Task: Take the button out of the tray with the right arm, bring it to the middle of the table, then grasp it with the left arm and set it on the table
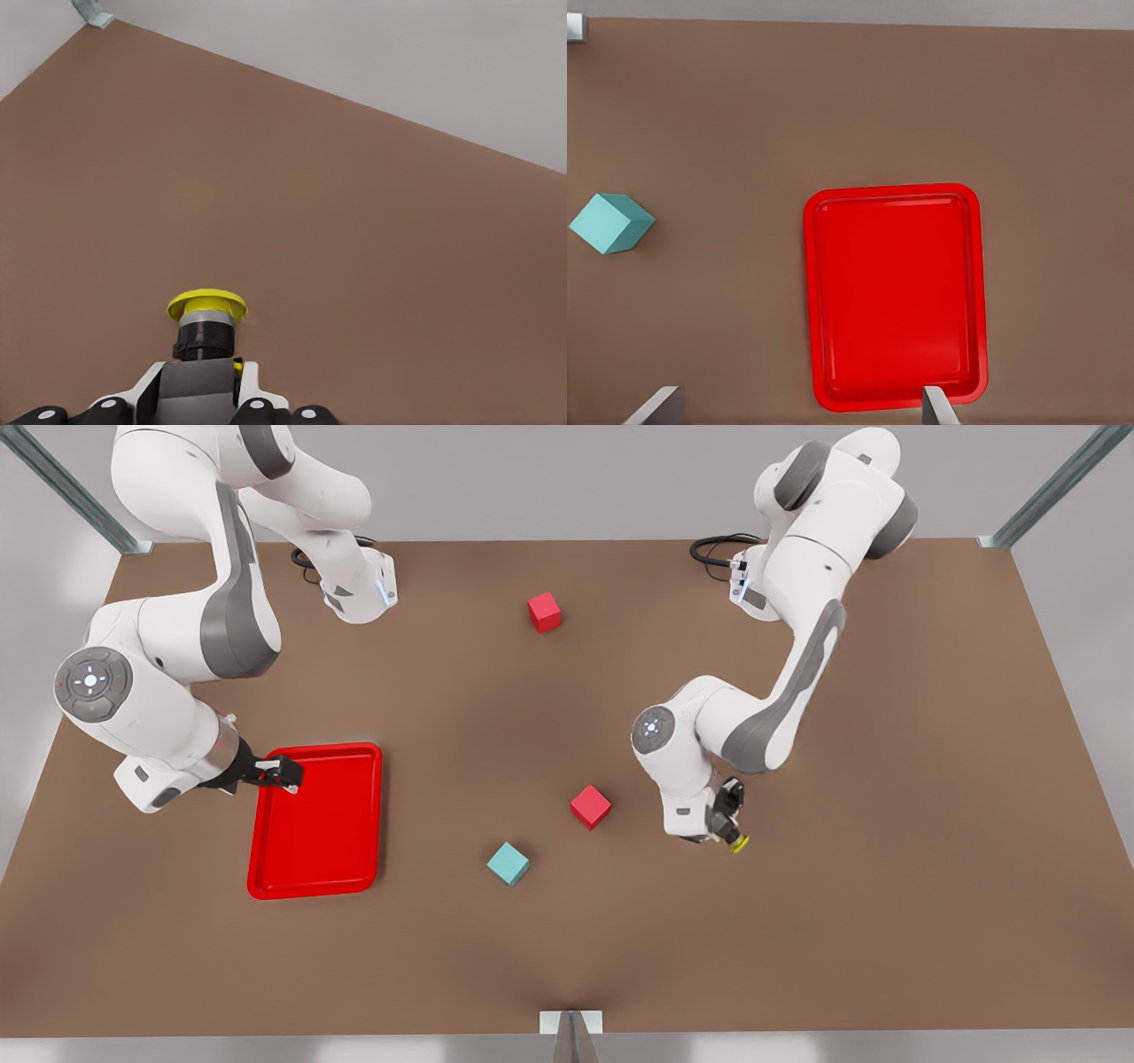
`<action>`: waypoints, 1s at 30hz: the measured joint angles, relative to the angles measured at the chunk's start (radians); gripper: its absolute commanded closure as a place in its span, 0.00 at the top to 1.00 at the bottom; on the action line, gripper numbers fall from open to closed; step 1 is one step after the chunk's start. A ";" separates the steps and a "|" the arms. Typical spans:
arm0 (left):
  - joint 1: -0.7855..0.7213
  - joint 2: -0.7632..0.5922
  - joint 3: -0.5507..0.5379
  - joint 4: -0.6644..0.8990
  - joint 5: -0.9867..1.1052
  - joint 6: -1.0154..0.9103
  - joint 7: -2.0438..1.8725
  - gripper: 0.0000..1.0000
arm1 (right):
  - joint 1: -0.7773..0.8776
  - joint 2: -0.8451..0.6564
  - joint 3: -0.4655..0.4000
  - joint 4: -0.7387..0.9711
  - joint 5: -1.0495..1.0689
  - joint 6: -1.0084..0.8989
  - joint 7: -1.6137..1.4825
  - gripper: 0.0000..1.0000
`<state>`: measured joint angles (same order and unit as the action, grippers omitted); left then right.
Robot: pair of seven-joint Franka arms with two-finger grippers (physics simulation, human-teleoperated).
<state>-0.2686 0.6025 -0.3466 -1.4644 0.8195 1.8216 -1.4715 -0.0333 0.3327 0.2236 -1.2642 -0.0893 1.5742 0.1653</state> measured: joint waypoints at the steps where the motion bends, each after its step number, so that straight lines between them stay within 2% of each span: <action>1: 0.004 0.003 0.001 -0.014 0.043 -0.001 -0.024 0.44 | 0.001 0.000 0.000 0.000 0.000 0.000 0.000 1.00; 9: 0.029 0.079 0.124 -0.026 0.375 0.000 -0.182 0.44 | 0.000 0.008 0.000 0.001 0.000 0.001 0.000 1.00; 17: -0.010 0.268 0.243 -0.006 0.667 -0.026 -0.342 0.44 | -0.001 0.011 0.000 0.004 0.000 0.001 -0.001 1.00; 30: -0.032 0.401 0.243 0.053 0.729 -0.026 -0.639 0.44 | -0.006 -0.004 0.001 -0.002 0.003 0.041 -0.005 1.00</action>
<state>-0.3005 1.0039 -0.1032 -1.4117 1.5483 1.7953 -2.1100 -0.0389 0.3282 0.2250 -1.2660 -0.0867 1.6156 0.1604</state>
